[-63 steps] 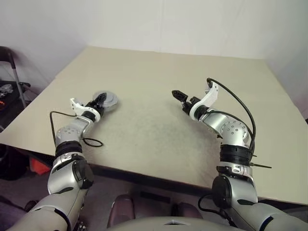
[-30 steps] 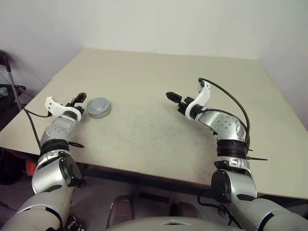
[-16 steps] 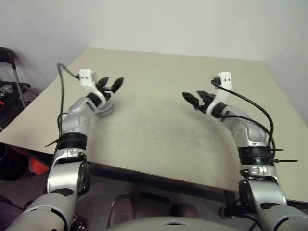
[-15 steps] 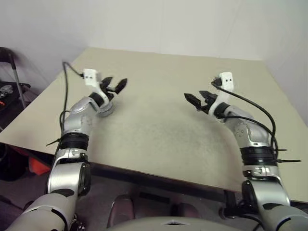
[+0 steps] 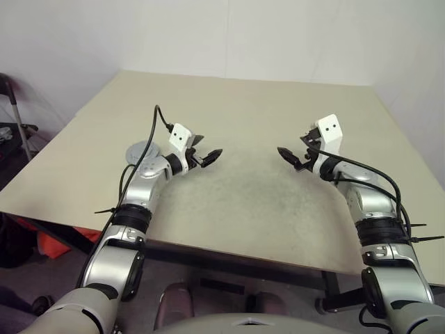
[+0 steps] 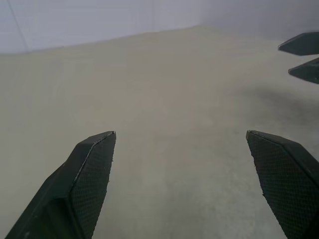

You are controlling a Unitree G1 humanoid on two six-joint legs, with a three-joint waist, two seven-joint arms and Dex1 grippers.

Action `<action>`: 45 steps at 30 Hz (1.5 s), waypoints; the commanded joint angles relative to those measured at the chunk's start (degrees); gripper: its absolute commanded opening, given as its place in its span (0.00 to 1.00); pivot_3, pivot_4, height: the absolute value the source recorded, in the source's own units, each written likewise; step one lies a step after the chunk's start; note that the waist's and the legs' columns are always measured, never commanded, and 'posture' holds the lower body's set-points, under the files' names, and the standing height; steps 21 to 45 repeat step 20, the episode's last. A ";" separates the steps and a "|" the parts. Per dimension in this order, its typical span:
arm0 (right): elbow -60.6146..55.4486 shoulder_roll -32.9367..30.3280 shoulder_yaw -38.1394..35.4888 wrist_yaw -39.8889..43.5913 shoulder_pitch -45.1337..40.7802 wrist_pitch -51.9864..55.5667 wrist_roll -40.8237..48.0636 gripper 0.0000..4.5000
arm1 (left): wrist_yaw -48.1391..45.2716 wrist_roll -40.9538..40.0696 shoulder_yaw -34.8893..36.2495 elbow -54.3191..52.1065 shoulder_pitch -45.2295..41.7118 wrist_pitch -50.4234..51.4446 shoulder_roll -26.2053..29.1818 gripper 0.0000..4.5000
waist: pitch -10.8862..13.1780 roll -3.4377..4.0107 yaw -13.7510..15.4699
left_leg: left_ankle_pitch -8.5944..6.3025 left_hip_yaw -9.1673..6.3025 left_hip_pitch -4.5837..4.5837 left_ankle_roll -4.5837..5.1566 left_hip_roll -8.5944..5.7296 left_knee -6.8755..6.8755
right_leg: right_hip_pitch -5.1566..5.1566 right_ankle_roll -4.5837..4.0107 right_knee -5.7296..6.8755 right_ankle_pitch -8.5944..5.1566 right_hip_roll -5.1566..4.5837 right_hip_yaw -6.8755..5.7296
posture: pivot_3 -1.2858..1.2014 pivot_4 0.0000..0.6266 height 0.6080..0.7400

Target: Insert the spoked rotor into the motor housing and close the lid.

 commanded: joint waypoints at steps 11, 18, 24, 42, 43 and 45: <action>2.46 1.66 -0.97 -1.28 -2.52 -4.90 -2.07 1.00 | 2.21 0.51 2.03 -2.26 -1.12 -1.73 0.82 0.98 | 0.00 0.00 0.00 | -0.02 0.01 0.00 0.08 0.00 0.00 | 0.00 -0.01 0.01 0.00 0.00 0.00 | 0.52 0.00 1.00; 4.57 1.37 -1.49 -1.05 -3.46 -5.41 -2.30 1.00 | 2.51 0.61 1.85 -3.21 -0.68 -1.21 1.08 0.98 | 0.00 0.01 0.00 | -0.04 0.02 0.00 0.13 0.00 0.00 | 0.00 -0.01 0.00 -0.01 0.00 0.00 | 0.52 0.00 1.00; 4.86 1.20 -1.58 -1.05 -3.43 -5.63 -2.43 1.00 | 2.59 0.59 1.75 -3.61 -0.44 -1.09 0.99 0.98 | 0.00 0.01 0.00 | -0.04 0.01 0.00 0.13 0.00 0.00 | 0.00 -0.01 0.00 -0.01 0.00 0.00 | 0.52 0.00 1.00; 4.86 1.20 -1.58 -1.05 -3.43 -5.63 -2.43 1.00 | 2.59 0.59 1.75 -3.61 -0.44 -1.09 0.99 0.98 | 0.00 0.01 0.00 | -0.04 0.01 0.00 0.13 0.00 0.00 | 0.00 -0.01 0.00 -0.01 0.00 0.00 | 0.52 0.00 1.00; 4.86 1.20 -1.58 -1.05 -3.43 -5.63 -2.43 1.00 | 2.59 0.59 1.75 -3.61 -0.44 -1.09 0.99 0.98 | 0.00 0.01 0.00 | -0.04 0.01 0.00 0.13 0.00 0.00 | 0.00 -0.01 0.00 -0.01 0.00 0.00 | 0.52 0.00 1.00; 4.86 1.20 -1.58 -1.05 -3.43 -5.63 -2.43 1.00 | 2.59 0.59 1.75 -3.61 -0.44 -1.09 0.99 0.98 | 0.00 0.01 0.00 | -0.04 0.01 0.00 0.13 0.00 0.00 | 0.00 -0.01 0.00 -0.01 0.00 0.00 | 0.52 0.00 1.00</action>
